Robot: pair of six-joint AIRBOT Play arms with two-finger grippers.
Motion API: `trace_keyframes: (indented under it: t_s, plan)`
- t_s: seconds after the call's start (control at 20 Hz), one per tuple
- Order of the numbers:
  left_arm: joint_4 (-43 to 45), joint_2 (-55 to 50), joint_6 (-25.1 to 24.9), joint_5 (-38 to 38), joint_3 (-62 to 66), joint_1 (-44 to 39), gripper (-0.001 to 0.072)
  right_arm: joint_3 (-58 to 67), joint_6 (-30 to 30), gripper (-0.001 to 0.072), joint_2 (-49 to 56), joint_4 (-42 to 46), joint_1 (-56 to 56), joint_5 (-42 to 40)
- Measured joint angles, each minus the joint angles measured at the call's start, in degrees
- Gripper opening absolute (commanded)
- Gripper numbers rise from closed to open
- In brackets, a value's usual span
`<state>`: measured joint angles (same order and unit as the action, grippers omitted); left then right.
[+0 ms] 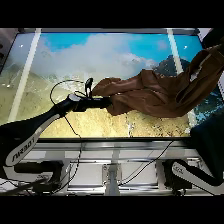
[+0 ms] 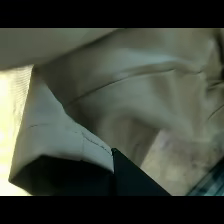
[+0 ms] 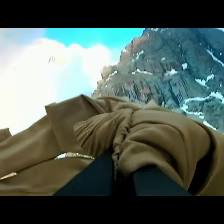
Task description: Fold the clothes and pants, and hang the long-sleeved shirts on hangers.
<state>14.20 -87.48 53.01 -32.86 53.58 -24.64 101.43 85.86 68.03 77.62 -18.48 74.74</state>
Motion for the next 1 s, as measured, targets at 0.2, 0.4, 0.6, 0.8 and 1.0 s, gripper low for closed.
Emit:
trace_keyframes:
  t_s: [0.2, 0.4, 0.6, 0.8, 1.0]
  plan:
    - [-0.1, 4.5, -1.8, -0.9, 7.2, 7.0, 0.0021, 0.0, 0.1, 0.0042, 0.0, -2.4, 0.0, -5.8]
    - [0.5, 13.1, -2.5, -1.1, 11.1, 20.8, 0.0021, 0.0, 0.2, 0.0041, 0.0, -3.4, 0.0, -10.1]
    - [0.7, 21.8, -2.9, -4.7, 12.3, 37.4, 0.0021, 0.0, 2.7, 0.0041, 0.1, -3.6, 0.0, -13.1]
    - [2.9, 27.0, -2.9, -11.1, 12.6, 51.2, 0.0021, -0.1, 4.9, 0.0042, 2.0, -1.6, 0.0, -12.0]
    - [12.8, 28.6, -2.9, -18.8, 12.6, 57.8, 0.0021, -0.1, 6.4, 0.0042, 6.3, -0.6, 0.0, -6.4]
